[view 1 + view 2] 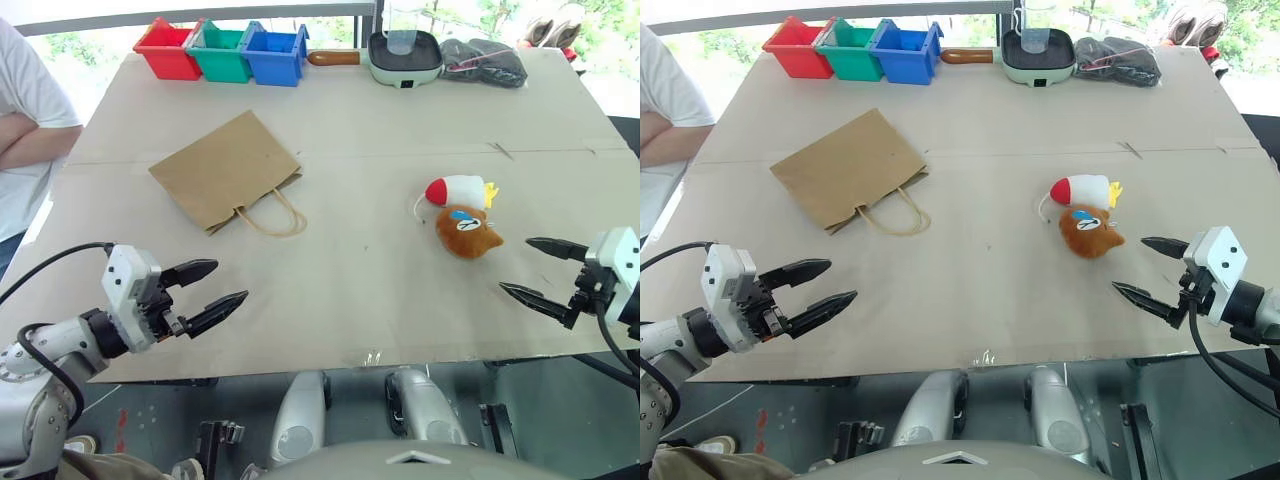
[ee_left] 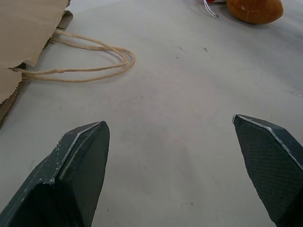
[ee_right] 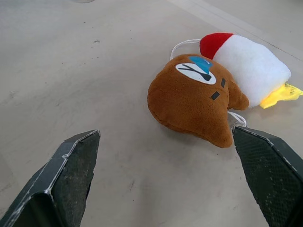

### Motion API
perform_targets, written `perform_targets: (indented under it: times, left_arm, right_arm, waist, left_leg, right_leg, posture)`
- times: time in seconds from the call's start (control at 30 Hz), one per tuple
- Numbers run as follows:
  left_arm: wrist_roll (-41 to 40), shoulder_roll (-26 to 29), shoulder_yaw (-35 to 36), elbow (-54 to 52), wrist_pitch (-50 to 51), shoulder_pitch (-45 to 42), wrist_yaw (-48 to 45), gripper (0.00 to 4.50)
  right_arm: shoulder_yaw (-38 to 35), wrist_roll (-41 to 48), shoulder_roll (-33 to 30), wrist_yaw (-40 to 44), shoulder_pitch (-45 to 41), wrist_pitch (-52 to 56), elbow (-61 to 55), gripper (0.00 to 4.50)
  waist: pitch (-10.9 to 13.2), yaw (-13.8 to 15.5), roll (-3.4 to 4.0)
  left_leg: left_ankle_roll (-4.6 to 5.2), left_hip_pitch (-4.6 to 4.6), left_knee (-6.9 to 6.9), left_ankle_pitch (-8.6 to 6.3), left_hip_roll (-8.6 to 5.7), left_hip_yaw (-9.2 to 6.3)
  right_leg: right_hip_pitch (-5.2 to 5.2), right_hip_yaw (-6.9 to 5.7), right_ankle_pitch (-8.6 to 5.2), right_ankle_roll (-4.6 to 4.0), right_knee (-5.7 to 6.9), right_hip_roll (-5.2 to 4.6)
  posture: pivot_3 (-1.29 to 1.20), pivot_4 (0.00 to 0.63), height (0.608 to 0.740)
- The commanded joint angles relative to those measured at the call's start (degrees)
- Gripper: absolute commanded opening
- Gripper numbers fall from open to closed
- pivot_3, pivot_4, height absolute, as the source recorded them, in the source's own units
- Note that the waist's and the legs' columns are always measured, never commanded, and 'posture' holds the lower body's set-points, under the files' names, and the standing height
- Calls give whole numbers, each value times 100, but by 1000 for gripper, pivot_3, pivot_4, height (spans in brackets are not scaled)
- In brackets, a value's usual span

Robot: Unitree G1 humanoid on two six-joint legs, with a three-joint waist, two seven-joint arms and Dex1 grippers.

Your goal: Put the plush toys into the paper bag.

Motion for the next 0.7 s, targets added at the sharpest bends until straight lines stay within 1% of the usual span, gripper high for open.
perform_targets:
  times: [0.03, 0.17, 0.27, 0.37, 0.47, 0.6, 0.7]
  left_arm:
    - [-13, 75, 36, 1, -28, -242, 67, 4500]
    - [972, 112, -506, 424, -613, -1063, 540, 4500]
    - [1474, 225, -778, 785, -980, -1424, 542, 4500]
    - [2371, 439, -1287, 1379, -1920, -1880, 551, 4500]
    - [3034, 494, -1812, 1912, -2733, -2333, 553, 4500]
    - [3486, 342, -2273, 2502, -3352, -2840, 647, 4500]
    - [3682, 258, -2489, 2916, -3722, -3180, 693, 4500]
  right_arm:
    - [-143, 60, 46, 39, 21, -188, -138, 4369]
    - [182, 161, 425, -108, -113, -371, -532, 4369]
    - [353, 169, 516, -163, -136, -287, -747, 4369]
    - [646, 142, 609, -318, -214, -188, -957, 4369]
    - [893, 117, 717, -519, -276, -110, -1125, 4369]
    - [1107, 37, 853, -729, -279, -112, -1276, 4369]
    - [1193, -7, 915, -875, -242, -107, -1398, 4369]
  waist:
    - [0, 8, 0]
    - [0, 78, 0]
    - [-2, 66, -1]
    - [-2, 71, -1]
    - [-2, 89, -1]
    - [-2, 90, -3]
    - [-3, 89, -4]
  left_leg:
    - [0, 0, 0, 0, 0, 0]
    - [0, 3, 3, 0, -1, -3]
    - [0, 2, 3, 0, 0, 5]
    - [0, 0, 2, 0, 0, 4]
    - [0, 0, 1, 0, 0, 1]
    - [0, -4, 3, 0, -1, 3]
    - [0, -3, 2, 0, -1, 1]
  right_leg:
    - [0, 0, 0, 0, 0, 0]
    - [1, -2, -1, 3, 2, 4]
    - [1, 8, 9, -11, 0, 5]
    - [0, 7, 12, -16, -1, 5]
    - [0, 3, 12, -16, 0, 5]
    - [0, 4, 12, -15, -2, 3]
    - [0, 3, 12, -15, 0, 4]
  posture:
    - [0, 150, 740]
    - [0, 150, 740]
    - [0, 150, 740]
    - [0, 150, 740]
    - [0, 150, 740]
    - [0, 150, 740]
    - [0, 150, 740]
